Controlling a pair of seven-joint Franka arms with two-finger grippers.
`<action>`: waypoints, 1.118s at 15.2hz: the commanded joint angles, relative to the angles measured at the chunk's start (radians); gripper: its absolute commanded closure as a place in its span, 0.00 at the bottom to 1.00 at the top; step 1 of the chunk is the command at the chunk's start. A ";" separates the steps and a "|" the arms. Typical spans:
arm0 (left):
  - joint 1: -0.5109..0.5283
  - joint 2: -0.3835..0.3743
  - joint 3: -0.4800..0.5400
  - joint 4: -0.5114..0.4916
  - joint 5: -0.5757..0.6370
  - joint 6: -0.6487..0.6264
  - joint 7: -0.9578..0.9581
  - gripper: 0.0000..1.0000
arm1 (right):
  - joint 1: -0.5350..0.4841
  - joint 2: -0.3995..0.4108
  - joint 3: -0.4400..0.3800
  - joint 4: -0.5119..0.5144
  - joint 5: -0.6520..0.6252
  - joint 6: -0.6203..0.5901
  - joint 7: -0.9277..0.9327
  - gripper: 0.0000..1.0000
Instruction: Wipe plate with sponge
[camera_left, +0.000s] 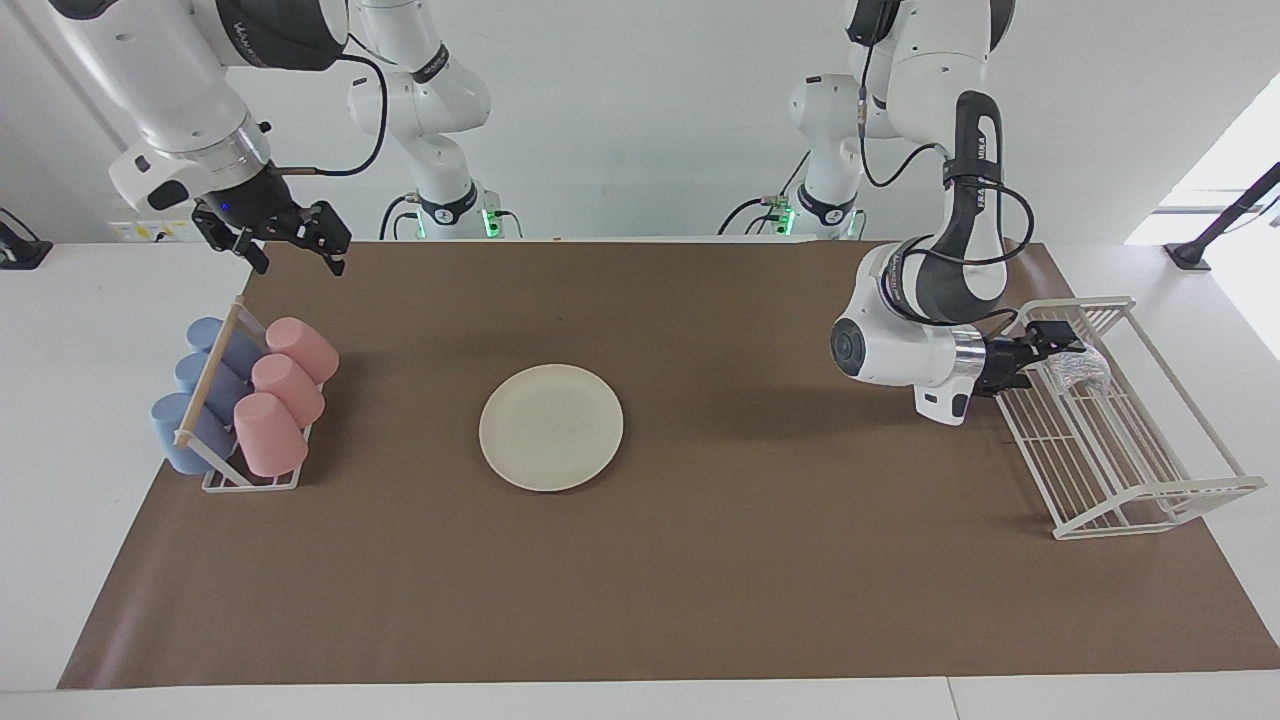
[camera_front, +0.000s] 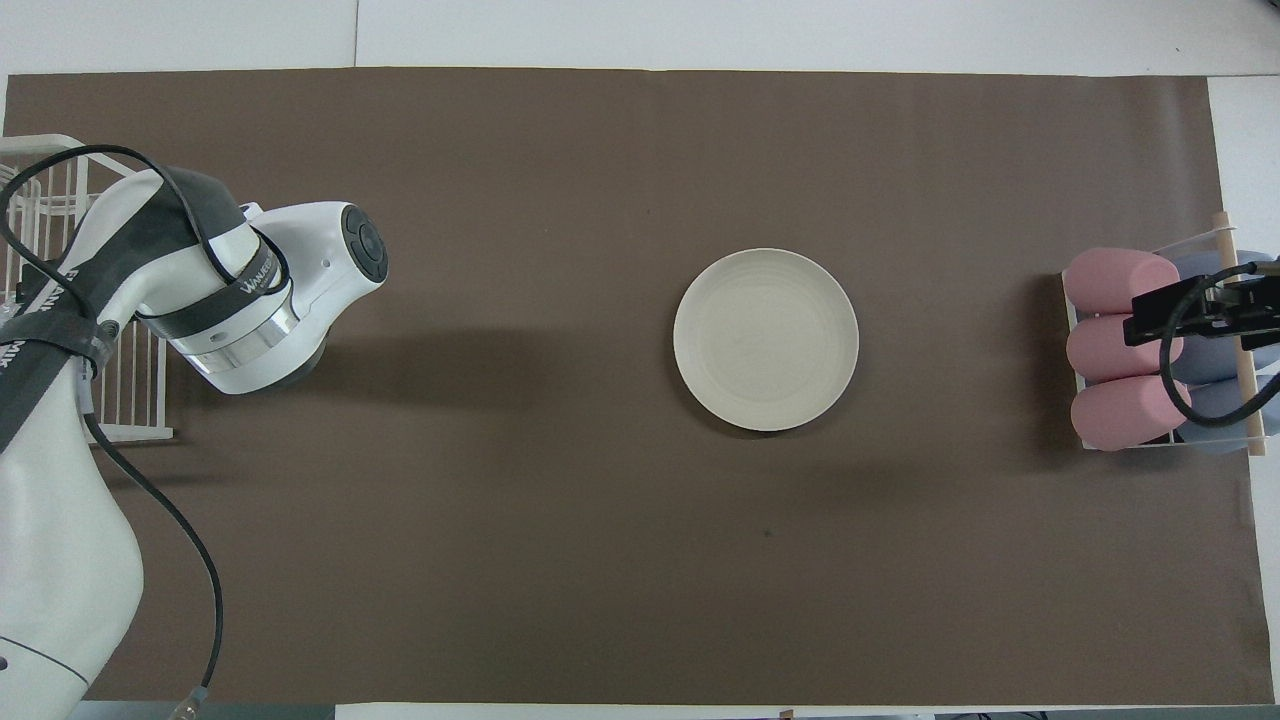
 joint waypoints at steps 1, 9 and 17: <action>0.013 -0.010 -0.005 -0.005 -0.012 0.016 -0.009 0.00 | 0.002 -0.012 -0.001 -0.008 0.001 -0.003 0.015 0.00; 0.024 -0.179 -0.008 0.087 -0.403 0.042 0.099 0.00 | 0.002 -0.012 -0.001 -0.008 0.000 -0.001 0.012 0.00; 0.186 -0.368 0.009 0.178 -1.006 0.036 0.295 0.00 | 0.002 -0.012 -0.001 -0.008 0.000 -0.001 0.012 0.00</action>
